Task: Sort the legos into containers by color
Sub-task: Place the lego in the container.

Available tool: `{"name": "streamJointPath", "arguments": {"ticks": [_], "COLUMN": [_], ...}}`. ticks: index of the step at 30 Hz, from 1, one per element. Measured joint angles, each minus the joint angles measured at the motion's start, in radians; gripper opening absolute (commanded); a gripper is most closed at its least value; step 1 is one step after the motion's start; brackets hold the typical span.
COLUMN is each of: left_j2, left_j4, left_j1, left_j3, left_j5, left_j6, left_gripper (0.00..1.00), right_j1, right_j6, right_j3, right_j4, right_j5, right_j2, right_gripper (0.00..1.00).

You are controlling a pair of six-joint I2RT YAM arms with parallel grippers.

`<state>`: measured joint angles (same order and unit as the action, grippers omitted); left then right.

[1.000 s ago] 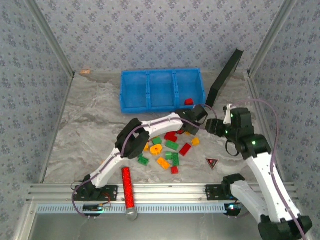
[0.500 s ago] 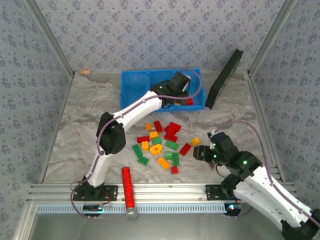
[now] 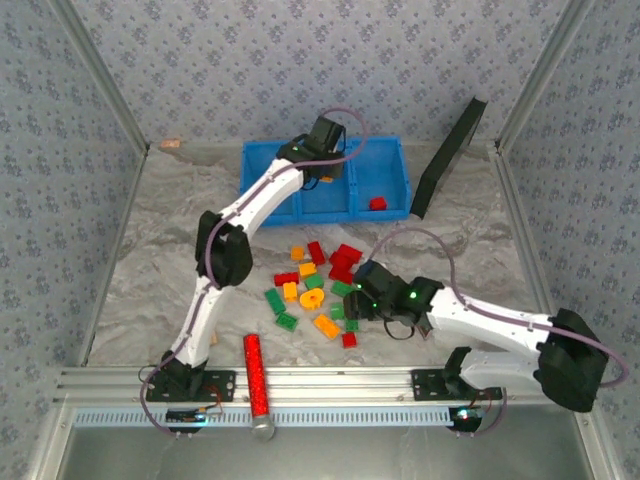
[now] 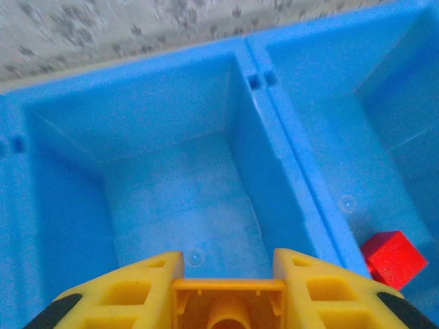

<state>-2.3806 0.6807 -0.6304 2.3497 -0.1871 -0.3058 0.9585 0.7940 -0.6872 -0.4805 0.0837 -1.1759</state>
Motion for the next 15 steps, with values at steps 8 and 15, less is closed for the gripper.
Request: {"name": "streamJointPath", "arguments": {"ticks": [8, 15], "left_j2": [-0.155, -0.174], "left_j4": [0.067, 0.076], "left_j1": [0.002, 0.009], "left_j3": [0.028, 0.017], "left_j5": [0.039, 0.066], "left_j6": [-0.032, -0.056], "left_gripper": [0.2, 0.21], "right_j1": [0.018, 0.057], "right_j6": [0.0, 0.0], "right_j3": [-0.054, -0.058], "right_j4": [0.03, 0.016], "right_j5": [0.0, 0.002], "right_j2": [-0.113, -0.166], "right_gripper": [0.63, 0.63]}}
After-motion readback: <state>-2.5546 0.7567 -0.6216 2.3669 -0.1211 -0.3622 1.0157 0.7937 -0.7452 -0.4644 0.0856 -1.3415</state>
